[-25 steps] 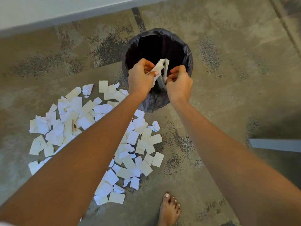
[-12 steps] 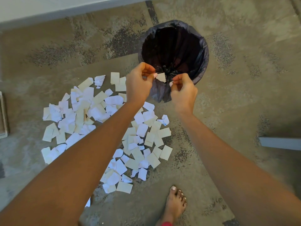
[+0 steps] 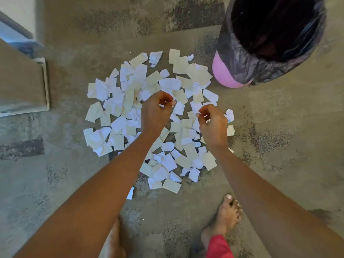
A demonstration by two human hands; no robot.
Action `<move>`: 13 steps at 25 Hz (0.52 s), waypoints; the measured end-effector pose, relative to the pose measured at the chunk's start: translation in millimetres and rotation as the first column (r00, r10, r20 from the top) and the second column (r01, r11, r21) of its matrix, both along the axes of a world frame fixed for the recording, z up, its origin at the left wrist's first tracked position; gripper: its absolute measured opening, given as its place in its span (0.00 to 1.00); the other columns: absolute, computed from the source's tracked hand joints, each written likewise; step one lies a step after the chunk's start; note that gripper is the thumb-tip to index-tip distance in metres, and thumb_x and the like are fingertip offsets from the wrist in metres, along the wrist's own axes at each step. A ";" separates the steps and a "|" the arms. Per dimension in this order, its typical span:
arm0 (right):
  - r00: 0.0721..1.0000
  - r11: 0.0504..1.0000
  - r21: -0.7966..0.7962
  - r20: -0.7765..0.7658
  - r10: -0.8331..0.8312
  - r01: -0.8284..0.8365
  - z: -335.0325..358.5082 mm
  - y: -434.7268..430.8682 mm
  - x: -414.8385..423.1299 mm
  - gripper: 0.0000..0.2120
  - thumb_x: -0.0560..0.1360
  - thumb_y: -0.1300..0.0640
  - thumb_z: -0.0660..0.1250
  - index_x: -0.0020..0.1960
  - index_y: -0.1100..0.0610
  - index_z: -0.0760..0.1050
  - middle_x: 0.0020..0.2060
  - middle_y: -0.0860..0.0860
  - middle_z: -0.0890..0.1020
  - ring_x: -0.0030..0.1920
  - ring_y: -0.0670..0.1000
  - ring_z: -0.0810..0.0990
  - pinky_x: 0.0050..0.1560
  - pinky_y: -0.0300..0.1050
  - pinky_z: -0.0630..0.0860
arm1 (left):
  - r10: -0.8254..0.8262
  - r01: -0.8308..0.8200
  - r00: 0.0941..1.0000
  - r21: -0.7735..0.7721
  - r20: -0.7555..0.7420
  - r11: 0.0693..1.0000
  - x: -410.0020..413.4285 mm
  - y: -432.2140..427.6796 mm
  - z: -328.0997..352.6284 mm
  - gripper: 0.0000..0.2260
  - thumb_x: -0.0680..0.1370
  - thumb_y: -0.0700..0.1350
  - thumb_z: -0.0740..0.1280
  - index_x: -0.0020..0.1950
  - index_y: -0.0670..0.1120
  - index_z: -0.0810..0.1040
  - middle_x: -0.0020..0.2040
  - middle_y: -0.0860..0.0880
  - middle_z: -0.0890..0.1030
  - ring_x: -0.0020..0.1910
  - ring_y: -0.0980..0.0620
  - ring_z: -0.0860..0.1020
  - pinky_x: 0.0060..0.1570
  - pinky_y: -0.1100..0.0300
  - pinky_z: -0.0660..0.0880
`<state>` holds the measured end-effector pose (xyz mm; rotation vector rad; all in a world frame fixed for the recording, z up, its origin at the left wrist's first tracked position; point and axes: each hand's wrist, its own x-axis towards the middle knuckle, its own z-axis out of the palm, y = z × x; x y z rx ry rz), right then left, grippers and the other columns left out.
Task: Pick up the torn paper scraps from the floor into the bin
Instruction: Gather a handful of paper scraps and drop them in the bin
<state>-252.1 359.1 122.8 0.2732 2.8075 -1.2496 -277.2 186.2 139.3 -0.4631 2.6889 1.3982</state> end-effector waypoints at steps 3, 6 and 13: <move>0.995 0.995 0.040 0.044 0.093 -0.094 -31.7 -33.6 38.9 0.03 0.75 0.62 0.67 0.49 0.58 0.77 0.43 0.54 0.81 0.44 0.56 0.78 0.43 0.50 0.77 | 0.036 -0.030 0.992 -0.055 0.121 0.998 51.5 -54.7 -39.3 0.02 0.75 0.46 0.70 0.46 0.48 0.80 0.39 0.57 0.81 0.42 0.56 0.79 0.47 0.53 0.80; 0.979 0.985 0.043 0.123 0.160 -0.167 -63.0 -66.3 79.8 0.03 0.75 0.62 0.67 0.49 0.58 0.77 0.44 0.55 0.81 0.45 0.56 0.78 0.43 0.47 0.76 | 0.087 -0.055 0.945 -0.109 0.316 0.993 109.0 -105.1 -81.1 0.06 0.74 0.47 0.72 0.48 0.49 0.78 0.40 0.57 0.79 0.42 0.55 0.78 0.49 0.53 0.78; 0.898 0.922 0.118 0.303 0.320 -0.368 -134.0 -119.1 164.9 0.06 0.74 0.62 0.67 0.51 0.58 0.76 0.47 0.56 0.78 0.50 0.59 0.76 0.41 0.51 0.76 | 0.001 0.167 0.699 -0.165 0.715 0.972 244.1 -146.0 -147.0 0.15 0.72 0.51 0.73 0.53 0.48 0.74 0.48 0.48 0.78 0.51 0.43 0.77 0.49 0.48 0.77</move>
